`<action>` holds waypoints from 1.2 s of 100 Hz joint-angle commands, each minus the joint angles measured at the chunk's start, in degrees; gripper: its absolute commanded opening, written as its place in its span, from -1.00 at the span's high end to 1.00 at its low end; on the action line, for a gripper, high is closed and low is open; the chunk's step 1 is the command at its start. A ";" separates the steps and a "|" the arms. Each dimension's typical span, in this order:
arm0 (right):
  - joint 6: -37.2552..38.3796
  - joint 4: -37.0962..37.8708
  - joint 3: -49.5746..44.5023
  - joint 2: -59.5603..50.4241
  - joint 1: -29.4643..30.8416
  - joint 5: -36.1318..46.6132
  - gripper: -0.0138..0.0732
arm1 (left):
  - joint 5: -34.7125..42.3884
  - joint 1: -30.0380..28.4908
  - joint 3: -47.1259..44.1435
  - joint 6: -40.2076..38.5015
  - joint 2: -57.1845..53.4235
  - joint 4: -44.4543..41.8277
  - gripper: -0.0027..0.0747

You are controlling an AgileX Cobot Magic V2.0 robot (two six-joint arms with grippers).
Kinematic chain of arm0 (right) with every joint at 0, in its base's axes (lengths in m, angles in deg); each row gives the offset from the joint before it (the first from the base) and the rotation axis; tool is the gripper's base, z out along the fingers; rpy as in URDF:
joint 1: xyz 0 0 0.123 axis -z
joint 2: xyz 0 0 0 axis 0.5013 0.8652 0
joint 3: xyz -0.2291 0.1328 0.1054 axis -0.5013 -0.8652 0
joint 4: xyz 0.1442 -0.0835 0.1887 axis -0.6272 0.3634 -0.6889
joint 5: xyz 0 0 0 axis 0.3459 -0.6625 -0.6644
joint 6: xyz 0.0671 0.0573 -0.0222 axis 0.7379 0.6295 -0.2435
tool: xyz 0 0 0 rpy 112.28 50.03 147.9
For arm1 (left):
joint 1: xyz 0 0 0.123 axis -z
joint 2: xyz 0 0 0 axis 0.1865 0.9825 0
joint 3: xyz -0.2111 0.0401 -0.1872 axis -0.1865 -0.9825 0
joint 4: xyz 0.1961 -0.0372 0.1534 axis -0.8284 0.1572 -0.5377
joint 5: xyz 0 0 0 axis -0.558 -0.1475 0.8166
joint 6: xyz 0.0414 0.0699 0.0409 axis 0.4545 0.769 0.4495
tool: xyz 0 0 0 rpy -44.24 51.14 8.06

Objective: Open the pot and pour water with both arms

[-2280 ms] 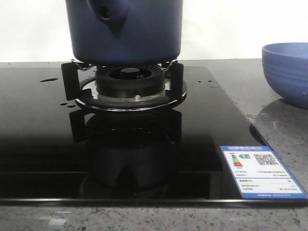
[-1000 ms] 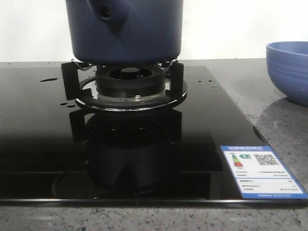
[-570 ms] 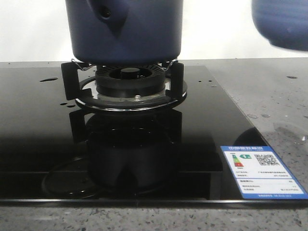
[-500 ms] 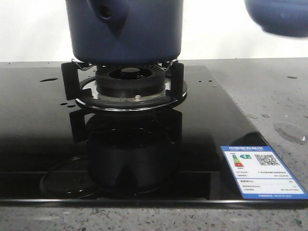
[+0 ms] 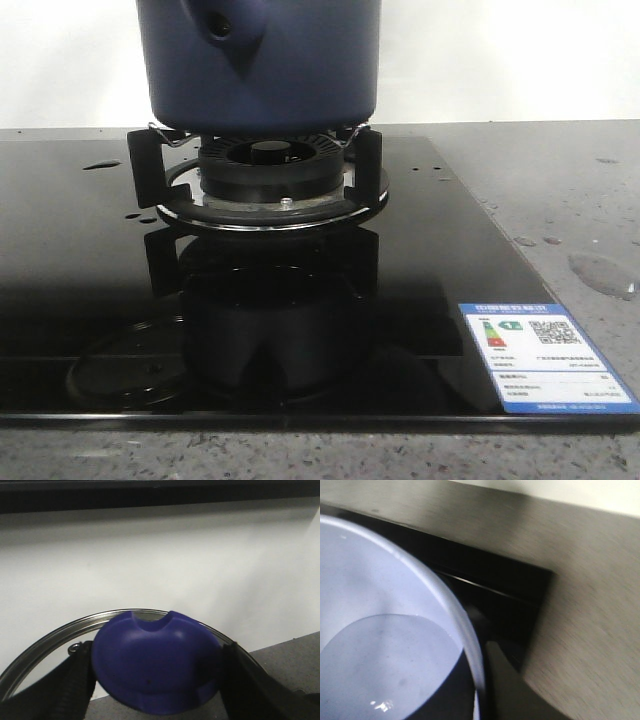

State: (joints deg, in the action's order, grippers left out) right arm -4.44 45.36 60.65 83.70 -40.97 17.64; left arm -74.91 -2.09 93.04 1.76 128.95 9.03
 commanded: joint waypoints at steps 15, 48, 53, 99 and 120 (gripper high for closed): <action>0.33 -2.66 6.64 3.03 -6.02 13.19 0.82 | 4.69 -0.12 2.40 -0.20 -2.50 2.53 0.02; -9.47 -2.55 -2.41 2.22 -9.39 35.31 0.80 | 9.60 -0.12 2.40 -0.09 -2.50 2.53 0.02; -10.87 -2.55 -5.19 1.21 -10.15 39.65 0.80 | 9.60 -0.12 2.40 -0.09 -2.50 2.53 0.03; -15.86 -0.33 -31.00 -6.72 -15.17 79.88 0.80 | 9.60 -0.12 2.40 -0.09 -2.50 2.53 0.03; -15.86 -0.10 -40.19 -7.62 -17.73 96.18 0.82 | 9.39 -0.12 2.40 -0.09 -2.50 2.53 0.03</action>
State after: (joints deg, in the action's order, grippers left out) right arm -20.11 44.81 21.47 79.75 -57.69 101.09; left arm -65.82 -2.09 93.04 1.76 128.95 10.55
